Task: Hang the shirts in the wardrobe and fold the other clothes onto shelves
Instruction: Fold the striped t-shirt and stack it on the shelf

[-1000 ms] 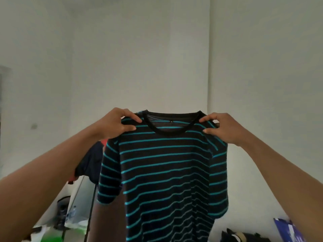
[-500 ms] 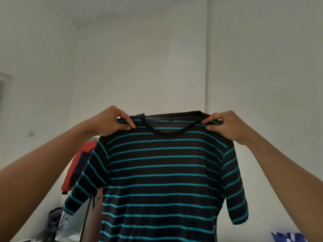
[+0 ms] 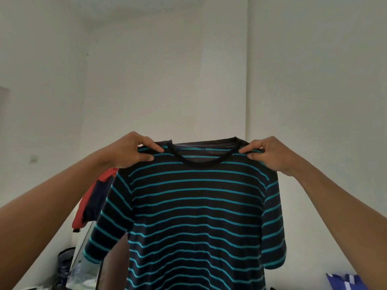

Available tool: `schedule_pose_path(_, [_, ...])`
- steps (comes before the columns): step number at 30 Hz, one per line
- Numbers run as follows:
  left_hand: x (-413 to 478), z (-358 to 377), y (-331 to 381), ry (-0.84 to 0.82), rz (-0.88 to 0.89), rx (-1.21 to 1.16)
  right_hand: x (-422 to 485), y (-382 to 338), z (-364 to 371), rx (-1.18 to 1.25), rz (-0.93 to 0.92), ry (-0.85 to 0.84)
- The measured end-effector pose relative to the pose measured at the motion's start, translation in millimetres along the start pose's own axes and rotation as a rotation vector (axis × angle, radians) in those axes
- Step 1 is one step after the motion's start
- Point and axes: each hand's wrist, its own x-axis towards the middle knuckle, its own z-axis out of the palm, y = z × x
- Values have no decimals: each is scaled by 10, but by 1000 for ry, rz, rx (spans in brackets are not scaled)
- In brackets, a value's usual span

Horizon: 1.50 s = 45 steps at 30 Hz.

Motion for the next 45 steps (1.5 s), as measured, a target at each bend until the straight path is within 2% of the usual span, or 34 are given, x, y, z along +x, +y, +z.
schedule_pose_path(2, [33, 52, -54, -37, -22, 62, 27, 16, 28, -48, 13, -19])
schedule_pose_path(6, [166, 248, -79, -142, -111, 444, 112, 23, 200, -326, 142, -142])
schedule_pose_path(8, [221, 374, 7, -230, -209, 519, 150, 49, 325, -555, 208, -168])
schedule_pose_path(9, [242, 451, 58, -264, -257, 496, 164, 66, 378, -564, 254, -163])
schedule_pose_path(11, [283, 608, 142, -245, -363, 297, 165, 115, 477, -360, 352, -107])
schedule_pose_path(13, [312, 752, 203, -173, -479, -20, 132, 124, 541, -92, 446, -17])
schedule_pose_path(16, [361, 917, 202, -69, -537, -317, 79, 164, 554, 258, 541, 5])
schedule_pose_path(20, [365, 1036, 230, 109, -433, -373, 58, 293, 485, 282, 522, 64])
schedule_pose_path(24, [350, 1110, 330, 342, -303, -436, 17, 391, 447, 366, 362, 280])
schedule_pose_path(26, [356, 1136, 378, 396, -264, -484, 5, 416, 445, 413, 296, 356])
schedule_pose_path(33, [367, 1174, 578, 481, -154, -702, 37, 359, 445, 716, 223, 478])
schedule_pose_path(37, [374, 1189, 686, 478, -139, -812, 47, 245, 492, 909, 192, 448])
schedule_pose_path(42, [354, 1166, 695, 389, -175, -984, 28, 198, 547, 978, 163, 346])
schedule_pose_path(45, [351, 1156, 606, 400, -231, -1089, 35, 217, 566, 1088, 144, 321])
